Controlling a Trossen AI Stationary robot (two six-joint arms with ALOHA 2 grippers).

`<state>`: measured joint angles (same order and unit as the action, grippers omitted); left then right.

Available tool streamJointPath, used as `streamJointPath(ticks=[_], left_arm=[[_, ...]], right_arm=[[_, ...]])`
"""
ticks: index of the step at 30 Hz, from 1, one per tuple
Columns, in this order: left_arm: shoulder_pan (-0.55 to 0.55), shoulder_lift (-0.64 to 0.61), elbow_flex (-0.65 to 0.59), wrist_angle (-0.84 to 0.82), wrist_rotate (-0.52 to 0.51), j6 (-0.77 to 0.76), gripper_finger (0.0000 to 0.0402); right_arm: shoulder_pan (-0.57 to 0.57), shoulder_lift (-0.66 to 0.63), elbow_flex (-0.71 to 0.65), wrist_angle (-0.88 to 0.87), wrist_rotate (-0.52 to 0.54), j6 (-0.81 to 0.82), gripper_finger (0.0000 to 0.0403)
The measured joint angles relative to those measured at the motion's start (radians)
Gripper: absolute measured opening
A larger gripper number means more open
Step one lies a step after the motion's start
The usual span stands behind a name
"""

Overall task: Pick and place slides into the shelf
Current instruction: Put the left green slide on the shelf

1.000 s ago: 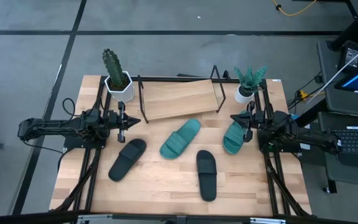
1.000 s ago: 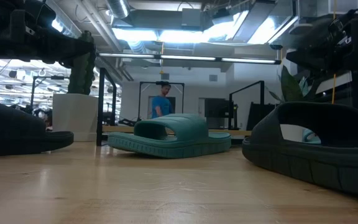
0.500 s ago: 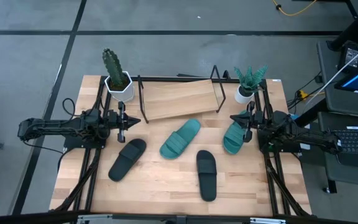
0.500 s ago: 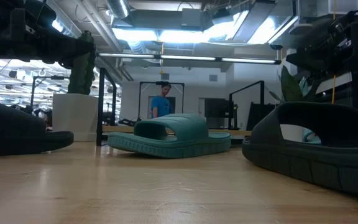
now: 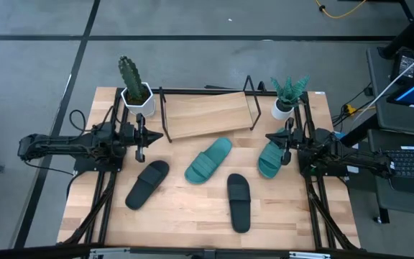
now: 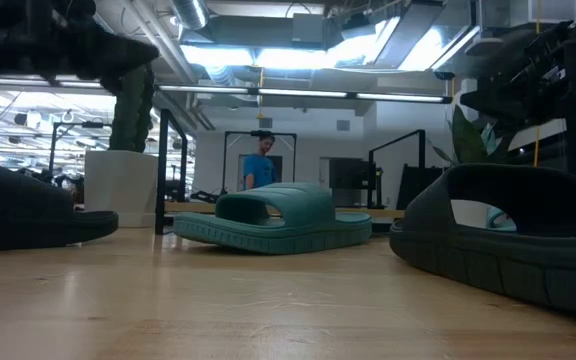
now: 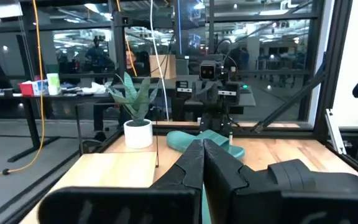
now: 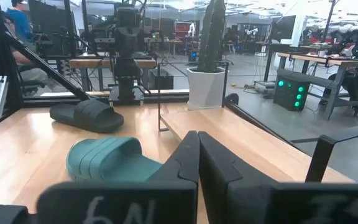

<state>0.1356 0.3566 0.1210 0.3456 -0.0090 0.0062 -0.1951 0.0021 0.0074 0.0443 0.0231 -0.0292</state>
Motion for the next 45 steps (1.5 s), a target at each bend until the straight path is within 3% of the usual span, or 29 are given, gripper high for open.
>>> streamJointPath(ticks=[10, 17, 23, 29, 34, 40, 45], left_arm=[[-0.026, 0.328, 0.178, -0.018, -0.034, 0.023, 0.0], [-0.106, 0.457, 0.202, 0.093, -0.051, 0.03, 0.0], [-0.239, 0.527, 0.202, 0.126, -0.203, 0.015, 0.0], [-0.415, 0.611, 0.215, 0.142, -0.436, 0.003, 0.0], [-0.538, 0.711, 0.301, 0.13, -0.522, 0.004, 0.0], [-0.635, 0.848, 0.481, -0.121, -0.679, -0.018, 0.0], [-0.671, 0.954, 0.607, -0.224, -0.801, -0.022, 0.0]], right_arm=[[0.0, 0.019, 0.05, 0.011, 0.01, 0.002, 0.0006], [0.0, 0.088, 0.186, -0.16, 0.01, 0.001, 0.0006], [0.0, 0.136, 0.193, -0.208, 0.01, 0.001, 0.0006], [0.0, 0.149, 0.162, -0.2, 0.004, -0.002, 0.0006], [0.001, 0.147, 0.162, -0.166, -0.026, -0.002, 0.0006], [0.003, 0.148, 0.162, -0.177, -0.027, 0.014, 0.0006], [0.003, 0.148, 0.162, -0.208, -0.028, 0.047, 0.0006]])
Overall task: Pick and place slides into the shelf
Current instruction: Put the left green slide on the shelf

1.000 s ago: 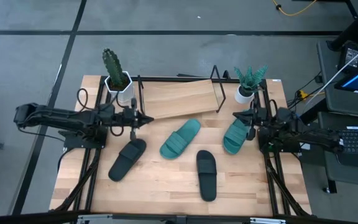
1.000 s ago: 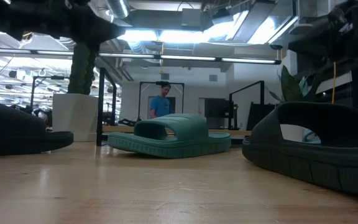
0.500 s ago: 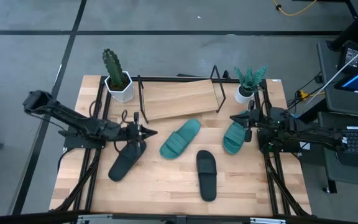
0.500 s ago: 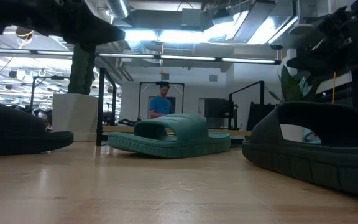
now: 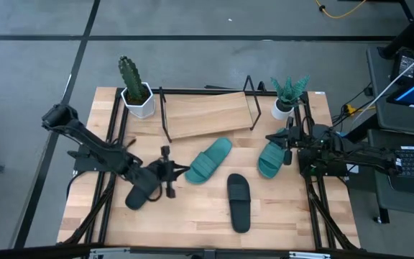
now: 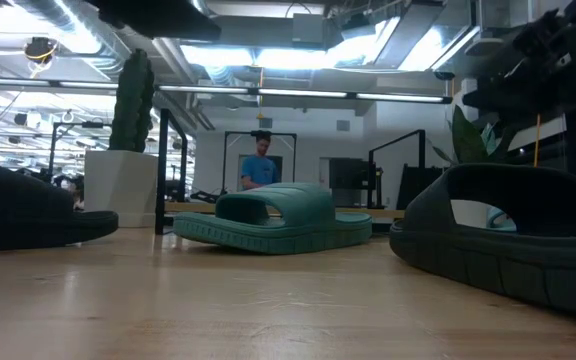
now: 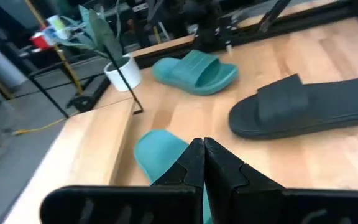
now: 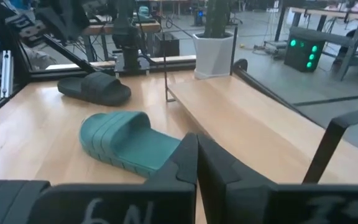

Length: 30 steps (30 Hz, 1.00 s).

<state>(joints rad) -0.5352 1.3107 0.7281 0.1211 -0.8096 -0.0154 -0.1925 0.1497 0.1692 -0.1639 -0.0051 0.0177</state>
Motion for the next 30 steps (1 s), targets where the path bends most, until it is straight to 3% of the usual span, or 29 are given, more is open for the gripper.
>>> streamJointPath(ticks=[13, 30], left_arm=[[0.005, 0.191, 0.127, -0.035, -0.017, -0.008, 0.0], [0.013, 0.199, 0.137, -0.04, -0.018, -0.001, 0.0]], right_arm=[[0.0, 0.0, 0.0, 0.0, -0.026, -0.048, 0.0006], [0.0, 0.0, 0.0, -0.01, -0.052, -0.045, 0.0006]])
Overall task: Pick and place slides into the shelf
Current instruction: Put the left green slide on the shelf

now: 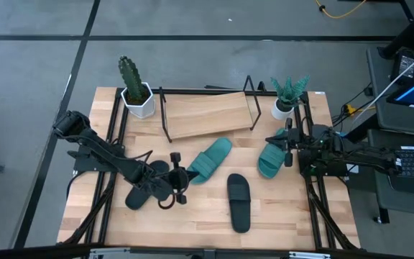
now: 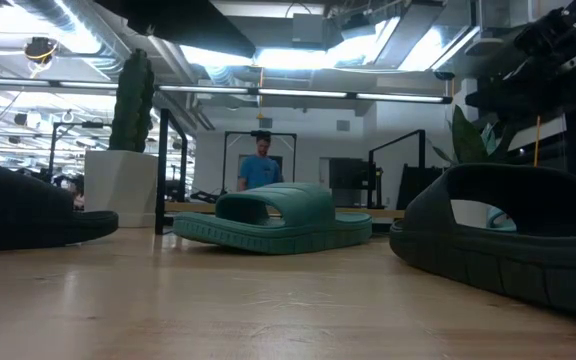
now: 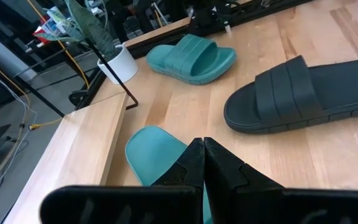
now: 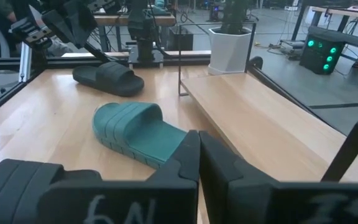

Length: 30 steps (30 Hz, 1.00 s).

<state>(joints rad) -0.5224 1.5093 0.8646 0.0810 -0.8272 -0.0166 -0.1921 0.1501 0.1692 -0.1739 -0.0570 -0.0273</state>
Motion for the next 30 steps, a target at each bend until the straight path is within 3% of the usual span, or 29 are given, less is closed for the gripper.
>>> streamJointPath(ticks=[16, 24, 30], left_arm=[[0.071, 0.0, 0.0, -0.017, 0.01, 0.036, 0.0006], [0.071, 0.0, -0.001, -0.032, 0.01, 0.032, 0.008], [0.071, 0.012, -0.002, -0.061, 0.011, 0.147, 0.0127]], right_arm=[[0.0, 0.0, 0.0, -0.085, 0.001, 0.05, 0.0006], [0.0, 0.0, 0.0, -0.085, 0.001, 0.049, 0.0006], [0.0, 0.0, 0.0, -0.085, 0.002, 0.049, 0.0006]])
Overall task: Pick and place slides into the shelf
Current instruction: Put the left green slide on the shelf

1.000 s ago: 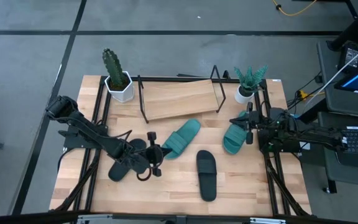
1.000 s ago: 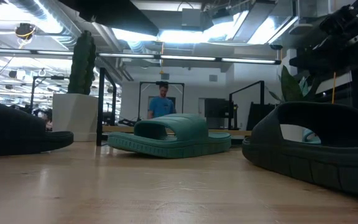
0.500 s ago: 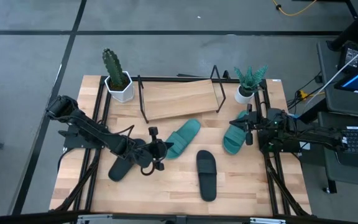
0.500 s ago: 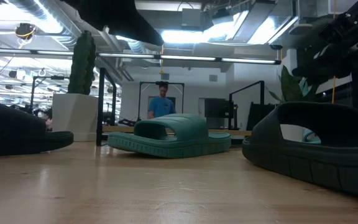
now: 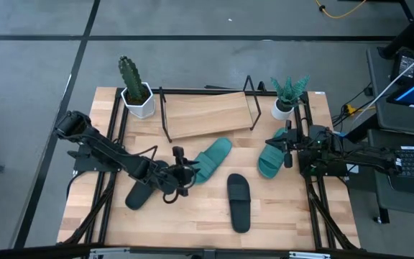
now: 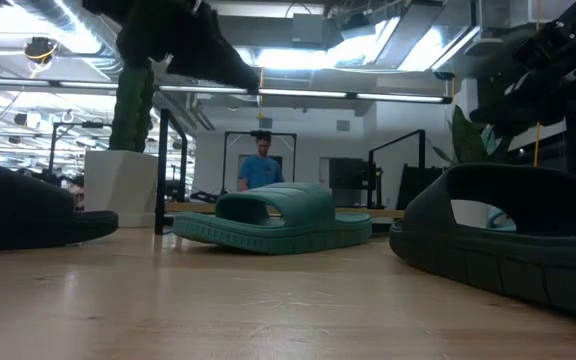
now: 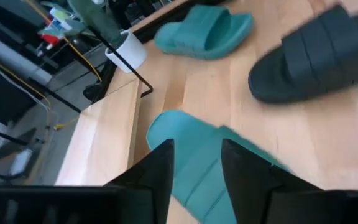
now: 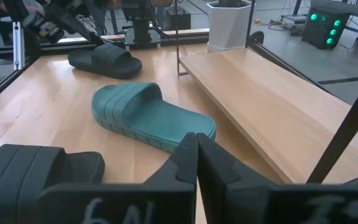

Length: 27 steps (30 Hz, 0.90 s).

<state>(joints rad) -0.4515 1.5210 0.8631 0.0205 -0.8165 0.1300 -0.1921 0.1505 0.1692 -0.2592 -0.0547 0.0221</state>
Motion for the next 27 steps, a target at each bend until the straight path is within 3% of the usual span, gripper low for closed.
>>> streamJointPath(ticks=[15, 27], left_arm=[[-0.008, 0.16, 0.005, 0.047, -0.01, 0.117, 0.0133], [-0.037, 0.282, 0.103, -0.038, -0.005, 0.169, 0.0133]], right_arm=[[0.0, 0.0, 0.0, 0.0, 0.008, -0.004, 0.0006], [0.0, 0.0, 0.0, -0.004, 0.009, -0.004, 0.0006]])
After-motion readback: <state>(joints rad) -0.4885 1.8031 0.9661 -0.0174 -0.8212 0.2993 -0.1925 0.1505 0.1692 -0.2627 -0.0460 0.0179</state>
